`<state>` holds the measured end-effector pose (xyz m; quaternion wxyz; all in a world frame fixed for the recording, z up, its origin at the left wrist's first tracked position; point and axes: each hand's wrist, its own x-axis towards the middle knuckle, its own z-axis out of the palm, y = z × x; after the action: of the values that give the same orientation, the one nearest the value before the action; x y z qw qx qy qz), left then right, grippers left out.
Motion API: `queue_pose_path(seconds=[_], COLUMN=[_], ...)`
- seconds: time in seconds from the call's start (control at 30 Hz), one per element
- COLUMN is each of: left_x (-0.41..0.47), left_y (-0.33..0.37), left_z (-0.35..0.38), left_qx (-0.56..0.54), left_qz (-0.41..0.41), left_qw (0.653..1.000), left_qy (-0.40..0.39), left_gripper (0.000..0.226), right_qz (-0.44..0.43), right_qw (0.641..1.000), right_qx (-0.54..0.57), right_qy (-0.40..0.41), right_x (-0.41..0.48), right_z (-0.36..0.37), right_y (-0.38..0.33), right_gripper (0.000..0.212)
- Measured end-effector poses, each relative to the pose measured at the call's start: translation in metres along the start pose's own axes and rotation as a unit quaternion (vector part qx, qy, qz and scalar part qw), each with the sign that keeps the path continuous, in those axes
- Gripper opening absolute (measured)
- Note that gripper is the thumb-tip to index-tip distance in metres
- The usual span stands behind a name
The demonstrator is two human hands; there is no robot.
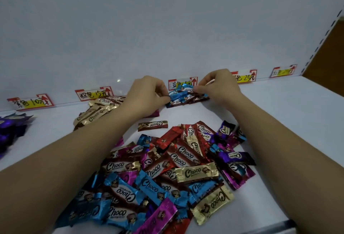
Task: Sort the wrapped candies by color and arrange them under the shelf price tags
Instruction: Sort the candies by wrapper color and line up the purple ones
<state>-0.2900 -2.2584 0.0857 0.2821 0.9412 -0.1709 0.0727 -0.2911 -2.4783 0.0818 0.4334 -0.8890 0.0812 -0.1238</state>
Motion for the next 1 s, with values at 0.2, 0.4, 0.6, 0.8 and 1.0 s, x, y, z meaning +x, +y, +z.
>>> queue_pose_path(seconds=[0.2, 0.4, 0.6, 0.8, 1.0], left_x=[-0.008, -0.017, -0.036, -0.074, -0.113], left_y=[0.0, -0.002, -0.004, -0.006, -0.014], left_z=[0.002, -0.014, -0.037, -0.061, -0.085], left_qx=[0.113, 0.144, 0.158, 0.114, 0.099], left_qz=[0.062, 0.055, 0.05, 0.06, 0.096], left_qw=[0.992, 0.987, 0.983, 0.987, 0.984], left_qy=[0.0, -0.033, -0.084, -0.092, -0.112], left_gripper=[0.026, 0.032, 0.034, 0.035, 0.032], right_qz=[-0.019, -0.096, -0.126, -0.165, -0.295], right_qw=[0.999, 0.991, 0.972, 0.958, 0.928], right_qx=[-0.03, -0.094, -0.169, -0.212, -0.184], right_qy=[-0.015, -0.027, -0.105, -0.097, -0.137], right_x=[-0.003, -0.007, -0.014, -0.026, -0.061], right_z=[-0.005, -0.004, 0.008, -0.003, -0.004], right_y=[0.0, 0.0, -0.004, -0.014, -0.053], right_gripper=[0.023, 0.019, 0.027, 0.034, 0.019])
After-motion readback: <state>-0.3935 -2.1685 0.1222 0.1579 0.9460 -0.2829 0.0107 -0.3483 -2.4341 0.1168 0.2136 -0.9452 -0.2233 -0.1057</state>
